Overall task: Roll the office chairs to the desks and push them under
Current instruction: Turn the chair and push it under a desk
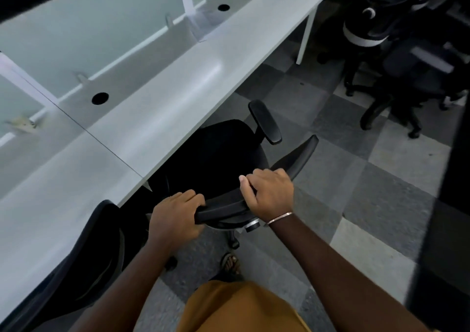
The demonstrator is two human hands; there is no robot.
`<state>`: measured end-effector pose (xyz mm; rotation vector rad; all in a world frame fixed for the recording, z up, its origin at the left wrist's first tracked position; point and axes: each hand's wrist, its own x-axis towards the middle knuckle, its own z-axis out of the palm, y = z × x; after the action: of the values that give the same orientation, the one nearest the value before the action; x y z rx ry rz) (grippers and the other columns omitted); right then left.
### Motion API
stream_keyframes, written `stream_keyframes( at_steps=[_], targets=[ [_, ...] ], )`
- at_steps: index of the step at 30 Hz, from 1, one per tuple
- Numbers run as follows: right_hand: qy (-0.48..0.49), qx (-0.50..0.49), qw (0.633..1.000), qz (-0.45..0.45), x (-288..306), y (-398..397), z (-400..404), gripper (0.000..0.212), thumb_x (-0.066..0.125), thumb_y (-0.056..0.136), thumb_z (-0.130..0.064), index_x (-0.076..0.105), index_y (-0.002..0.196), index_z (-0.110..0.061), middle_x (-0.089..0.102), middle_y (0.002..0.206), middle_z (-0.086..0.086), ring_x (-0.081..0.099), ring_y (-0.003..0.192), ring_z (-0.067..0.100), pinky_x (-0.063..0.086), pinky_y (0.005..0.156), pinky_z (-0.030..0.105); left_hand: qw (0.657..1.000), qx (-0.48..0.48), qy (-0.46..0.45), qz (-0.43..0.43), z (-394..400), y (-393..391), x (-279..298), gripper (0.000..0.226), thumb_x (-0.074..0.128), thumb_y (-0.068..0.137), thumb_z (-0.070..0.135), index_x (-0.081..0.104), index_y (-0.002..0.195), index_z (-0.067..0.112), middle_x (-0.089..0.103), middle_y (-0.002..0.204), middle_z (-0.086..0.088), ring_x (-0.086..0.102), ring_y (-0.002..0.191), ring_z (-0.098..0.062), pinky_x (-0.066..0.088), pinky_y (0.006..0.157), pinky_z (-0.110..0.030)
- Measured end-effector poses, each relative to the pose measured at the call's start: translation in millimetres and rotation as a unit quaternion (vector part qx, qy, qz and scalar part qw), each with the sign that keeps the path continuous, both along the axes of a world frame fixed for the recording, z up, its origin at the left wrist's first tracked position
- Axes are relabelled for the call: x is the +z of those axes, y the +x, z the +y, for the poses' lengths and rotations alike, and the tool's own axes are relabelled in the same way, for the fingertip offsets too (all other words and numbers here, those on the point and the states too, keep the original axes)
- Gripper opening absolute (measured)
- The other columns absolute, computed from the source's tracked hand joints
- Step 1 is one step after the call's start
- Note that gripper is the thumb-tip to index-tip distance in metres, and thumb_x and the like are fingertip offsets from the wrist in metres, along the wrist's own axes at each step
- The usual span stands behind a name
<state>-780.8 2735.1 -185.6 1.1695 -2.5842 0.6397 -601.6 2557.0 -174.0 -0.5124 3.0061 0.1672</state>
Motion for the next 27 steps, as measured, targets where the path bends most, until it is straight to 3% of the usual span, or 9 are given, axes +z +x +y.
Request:
stream_keyframes(
  at_steps=[9, 16, 27],
  targets=[
    [-0.016, 0.049, 0.999, -0.002, 3.2, -77.5, -39.7, 0.039, 0.047, 0.100, -0.035, 0.046, 0.063, -0.023, 0.044, 0.060, -0.005, 0.049, 0.058, 0.019, 0.036, 0.065, 0.040, 0.999, 0.040, 0.004, 0.035, -11.9, -48.5, -6.2, 0.044, 0.081, 0.071, 0.049, 0.061, 0.105, 0.032, 0.057, 0.099, 0.010, 0.061, 0.091, -0.018, 0.049, 0.069, -0.032],
    [-0.023, 0.081, 0.996, 0.004, 2.8, -140.2, -48.1, 0.034, 0.043, 0.101, -0.031, 0.034, 0.069, -0.030, 0.036, 0.063, -0.010, 0.040, 0.059, 0.015, 0.037, 0.066, 0.042, 0.997, 0.058, 0.017, 0.039, 0.3, -94.6, -6.3, 0.049, 0.078, 0.076, 0.053, 0.060, 0.115, 0.029, 0.058, 0.105, 0.008, 0.061, 0.096, -0.017, 0.050, 0.071, -0.031],
    [-0.039, 0.156, 0.987, -0.008, 2.6, -234.0, -102.6, 0.036, 0.050, 0.097, -0.027, 0.046, 0.061, -0.021, 0.043, 0.061, -0.006, 0.043, 0.062, 0.018, 0.035, 0.071, 0.039, 0.988, 0.137, -0.017, 0.066, -8.6, -166.9, -7.6, 0.045, 0.073, 0.077, 0.056, 0.065, 0.110, 0.027, 0.059, 0.096, 0.008, 0.060, 0.084, -0.018, 0.043, 0.061, -0.032]
  ],
)
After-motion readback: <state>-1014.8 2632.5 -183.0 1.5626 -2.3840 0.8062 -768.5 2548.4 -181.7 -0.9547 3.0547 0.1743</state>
